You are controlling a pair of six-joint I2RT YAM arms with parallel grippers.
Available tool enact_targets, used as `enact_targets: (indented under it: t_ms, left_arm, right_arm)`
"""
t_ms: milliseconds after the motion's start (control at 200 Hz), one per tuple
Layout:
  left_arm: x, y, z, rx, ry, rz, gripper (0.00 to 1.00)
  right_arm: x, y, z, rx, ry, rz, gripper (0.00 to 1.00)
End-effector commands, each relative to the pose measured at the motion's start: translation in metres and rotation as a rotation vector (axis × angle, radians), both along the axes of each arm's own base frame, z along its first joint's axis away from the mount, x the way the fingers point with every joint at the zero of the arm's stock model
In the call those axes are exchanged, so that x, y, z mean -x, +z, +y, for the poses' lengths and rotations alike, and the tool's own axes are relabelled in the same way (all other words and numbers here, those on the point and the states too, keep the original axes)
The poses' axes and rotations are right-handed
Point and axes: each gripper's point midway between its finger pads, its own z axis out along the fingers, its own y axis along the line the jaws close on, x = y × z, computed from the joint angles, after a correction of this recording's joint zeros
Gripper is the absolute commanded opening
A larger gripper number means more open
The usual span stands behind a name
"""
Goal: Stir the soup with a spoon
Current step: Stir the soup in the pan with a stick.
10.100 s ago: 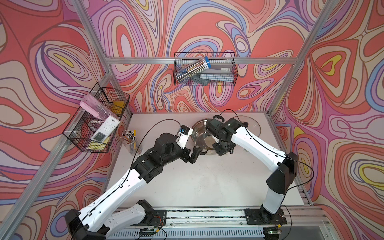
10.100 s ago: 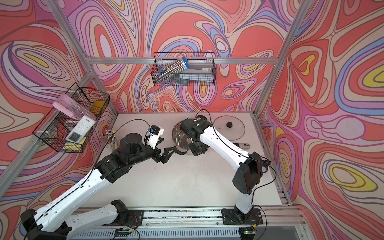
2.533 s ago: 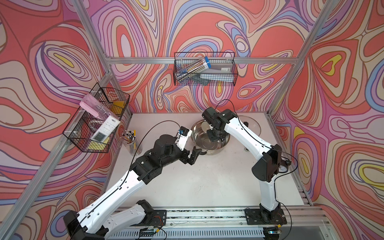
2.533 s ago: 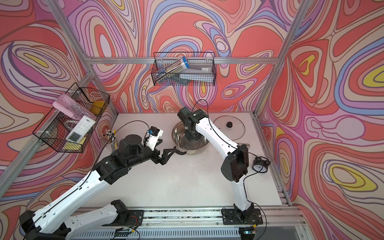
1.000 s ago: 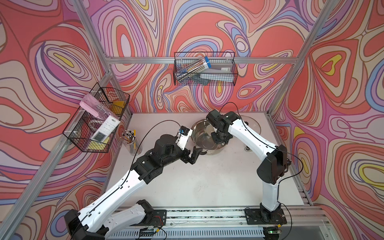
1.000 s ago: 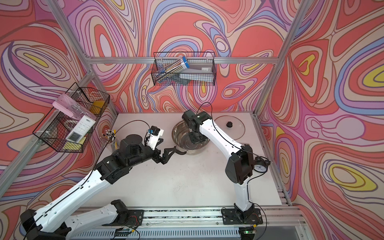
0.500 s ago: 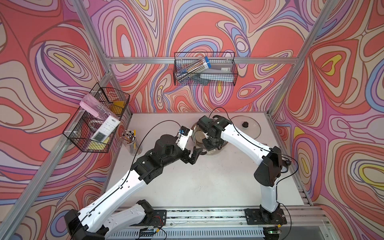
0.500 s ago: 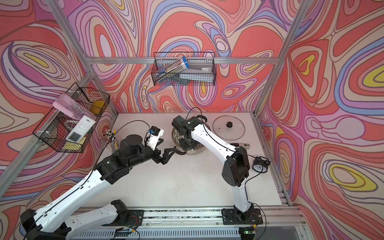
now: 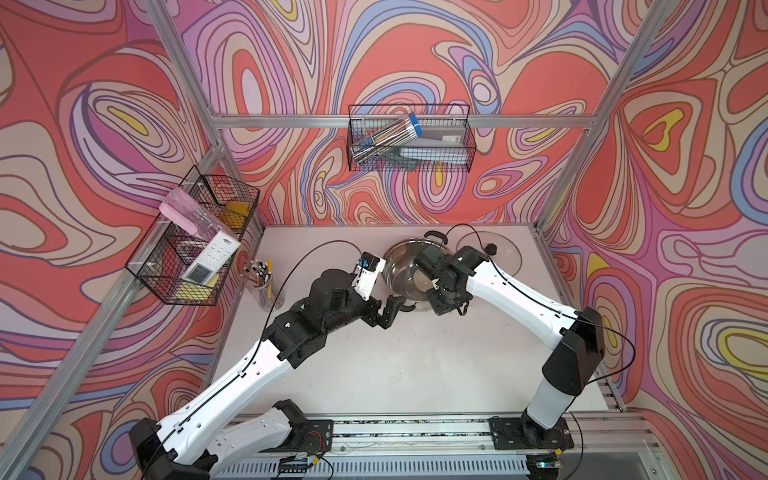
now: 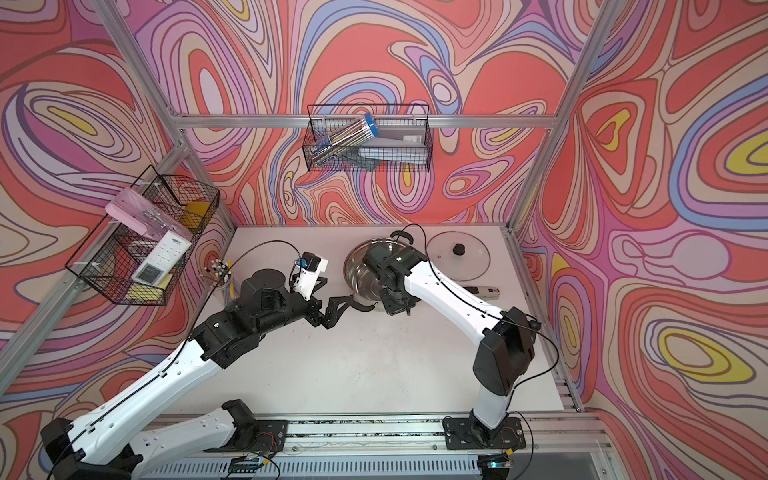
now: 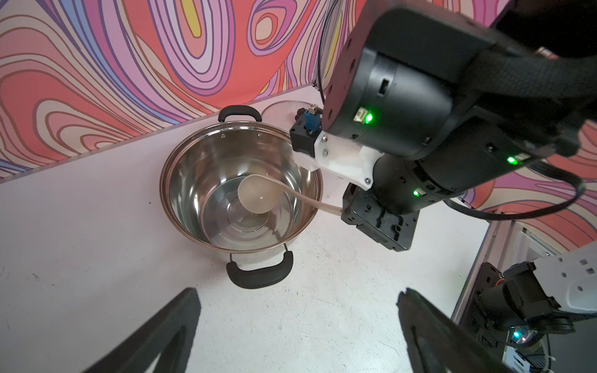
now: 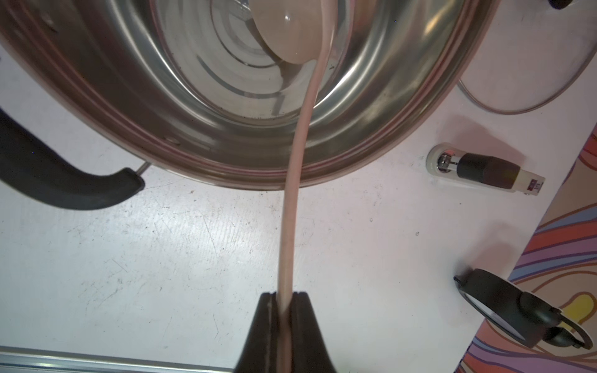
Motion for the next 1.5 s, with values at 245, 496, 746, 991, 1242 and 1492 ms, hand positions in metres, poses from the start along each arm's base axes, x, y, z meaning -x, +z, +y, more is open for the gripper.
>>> enact_targets:
  t_ms: [245,496,746,991,1242,1492]
  left_arm:
    - [0.004,0.005,0.000,0.010,-0.007,-0.010,0.99]
    - [0.006,0.004,0.003,0.001,0.004,-0.003,0.99]
    - [0.006,0.006,0.005,0.001,0.014,-0.009,0.99]
    - [0.003,0.007,0.002,0.006,0.012,-0.012,0.99]
    - [0.003,0.008,-0.002,0.007,-0.002,-0.015,0.99]
    - [0.004,0.008,-0.003,0.011,-0.010,-0.012,0.99]
  right_arm:
    - [-0.051,0.011,-0.016,0.006,-0.071,-0.073,0.00]
    - [-0.071,0.006,0.014,-0.065,-0.026,-0.053,0.00]
    - [-0.062,0.006,0.051,-0.087,0.054,-0.040,0.00]
    - [-0.032,0.006,0.058,-0.092,0.072,-0.015,0.00]
    - [-0.005,0.004,0.024,-0.040,0.029,-0.022,0.00]
    - [-0.003,0.011,-0.010,0.014,-0.039,-0.052,0.00]
